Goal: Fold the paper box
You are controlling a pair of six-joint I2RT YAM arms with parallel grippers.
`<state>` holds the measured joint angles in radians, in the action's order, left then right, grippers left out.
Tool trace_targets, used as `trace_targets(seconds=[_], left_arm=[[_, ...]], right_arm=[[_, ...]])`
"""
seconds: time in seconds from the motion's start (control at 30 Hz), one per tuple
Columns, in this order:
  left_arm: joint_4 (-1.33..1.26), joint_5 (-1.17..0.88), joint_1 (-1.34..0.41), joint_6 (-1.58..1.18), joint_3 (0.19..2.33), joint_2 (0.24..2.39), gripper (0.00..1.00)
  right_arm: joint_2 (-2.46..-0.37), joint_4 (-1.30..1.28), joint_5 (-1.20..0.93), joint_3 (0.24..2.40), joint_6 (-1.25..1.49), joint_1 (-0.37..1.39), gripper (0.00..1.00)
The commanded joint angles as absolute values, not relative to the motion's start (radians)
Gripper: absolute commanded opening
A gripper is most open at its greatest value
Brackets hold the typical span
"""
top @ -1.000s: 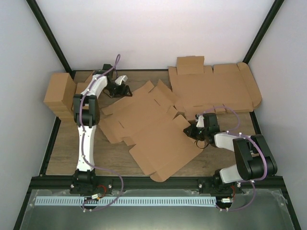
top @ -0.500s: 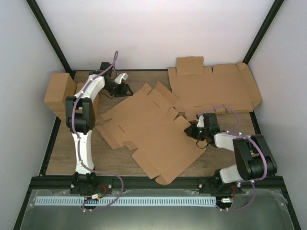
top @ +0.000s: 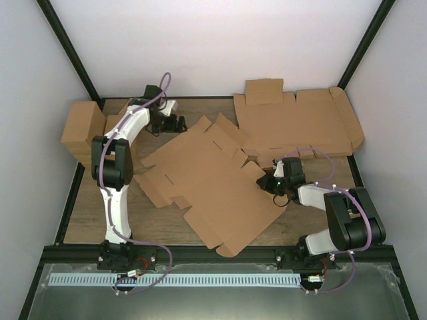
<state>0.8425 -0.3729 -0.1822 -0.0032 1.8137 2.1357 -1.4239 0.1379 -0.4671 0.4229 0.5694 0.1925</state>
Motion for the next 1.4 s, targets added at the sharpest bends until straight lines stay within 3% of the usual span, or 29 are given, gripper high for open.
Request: trace_targets(seconds=[0.0, 0.47, 0.77, 1.03, 1.37], left_arm=[[0.877, -0.308, -0.12, -0.025, 1.942, 2.263, 1.0], [0.923, -0.527, -0.066, 0.001, 1.961, 2.396, 0.94], [1.009, -0.702, -0.066, 0.065, 1.921, 2.371, 0.8], [1.003, -0.753, -0.066, 0.074, 1.879, 2.29, 0.52], [0.981, -0.721, -0.086, 0.062, 1.802, 2.199, 0.48]], right_arm=[[-1.4, 0.119, -0.453, 0.443, 0.571, 0.19, 0.03], [-1.406, 0.108, -0.473, 0.445, 0.581, 0.189, 0.03], [-1.427, 0.151, -0.5, 0.415, 0.625, 0.19, 0.03], [-1.422, 0.132, -0.496, 0.429, 0.617, 0.19, 0.03], [-1.415, 0.126, -0.482, 0.421, 0.621, 0.19, 0.03]])
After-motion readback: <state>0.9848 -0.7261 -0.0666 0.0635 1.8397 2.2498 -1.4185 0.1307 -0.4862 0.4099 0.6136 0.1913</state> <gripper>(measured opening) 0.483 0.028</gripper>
